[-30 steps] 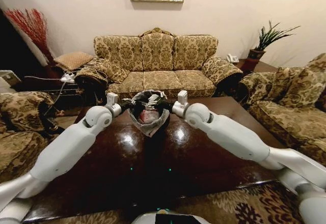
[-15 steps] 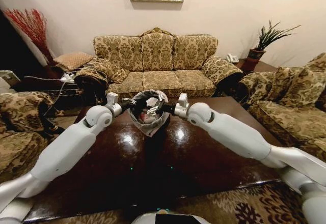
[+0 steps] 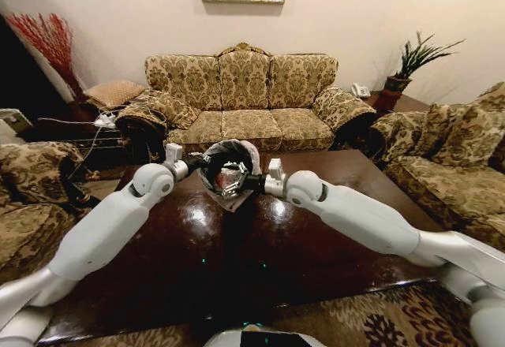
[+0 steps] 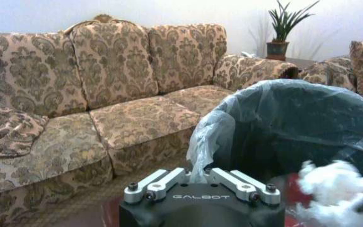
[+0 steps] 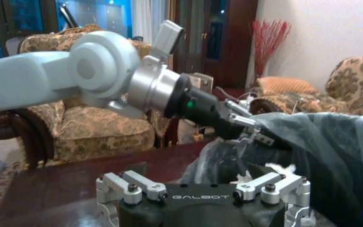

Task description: Move to the front of the table and place the trash on the table into the trash bin.

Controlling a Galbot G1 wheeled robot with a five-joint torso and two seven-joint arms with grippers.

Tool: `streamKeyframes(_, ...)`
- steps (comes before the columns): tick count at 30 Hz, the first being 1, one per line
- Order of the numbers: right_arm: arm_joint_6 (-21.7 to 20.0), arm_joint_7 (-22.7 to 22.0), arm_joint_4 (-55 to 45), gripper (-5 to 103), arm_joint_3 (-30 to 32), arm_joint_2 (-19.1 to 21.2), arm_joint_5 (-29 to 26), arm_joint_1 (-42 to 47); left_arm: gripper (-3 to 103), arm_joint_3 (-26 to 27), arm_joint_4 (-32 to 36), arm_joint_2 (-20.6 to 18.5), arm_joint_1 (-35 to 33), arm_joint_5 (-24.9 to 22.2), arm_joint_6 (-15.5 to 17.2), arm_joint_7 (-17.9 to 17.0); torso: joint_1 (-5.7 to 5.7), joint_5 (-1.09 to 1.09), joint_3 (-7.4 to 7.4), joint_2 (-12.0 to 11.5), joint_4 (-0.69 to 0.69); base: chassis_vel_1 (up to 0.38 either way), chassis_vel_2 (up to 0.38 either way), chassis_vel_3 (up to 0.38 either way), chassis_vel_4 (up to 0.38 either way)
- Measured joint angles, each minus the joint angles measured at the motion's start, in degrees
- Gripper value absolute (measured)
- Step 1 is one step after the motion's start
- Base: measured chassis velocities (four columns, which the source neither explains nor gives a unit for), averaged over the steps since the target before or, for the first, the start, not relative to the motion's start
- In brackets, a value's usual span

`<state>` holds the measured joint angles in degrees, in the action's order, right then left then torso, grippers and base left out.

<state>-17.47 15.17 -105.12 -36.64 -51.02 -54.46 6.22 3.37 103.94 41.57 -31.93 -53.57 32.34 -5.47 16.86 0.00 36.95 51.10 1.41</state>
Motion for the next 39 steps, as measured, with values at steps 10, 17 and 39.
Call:
streamKeyframes(10,-2.14,1.01,-5.61,100,3.95,7.39,-0.87,3.96,3,-0.04,-0.78,-0.09,0.36,0.06,-0.08,0.24,-0.01,0.01,0.00,0.00,0.00,0.000,0.000,0.000,0.000)
streamKeyframes(17,-2.00,2.10,-8.57,100,8.73,11.93,-0.29,8.83,3,-0.88,-0.85,0.35,0.89,0.09,-0.09,0.27,-0.01,0.00,0.00,0.00,0.00,0.000,0.000,0.000,0.000)
streamKeyframes(39,-1.04,0.99,-10.27,100,15.38,13.42,-0.26,11.87,3,-2.15,1.61,0.99,1.42,0.00,1.18,-1.11,-0.01,0.01,0.00,0.00,-0.01,0.000,0.000,0.000,0.000)
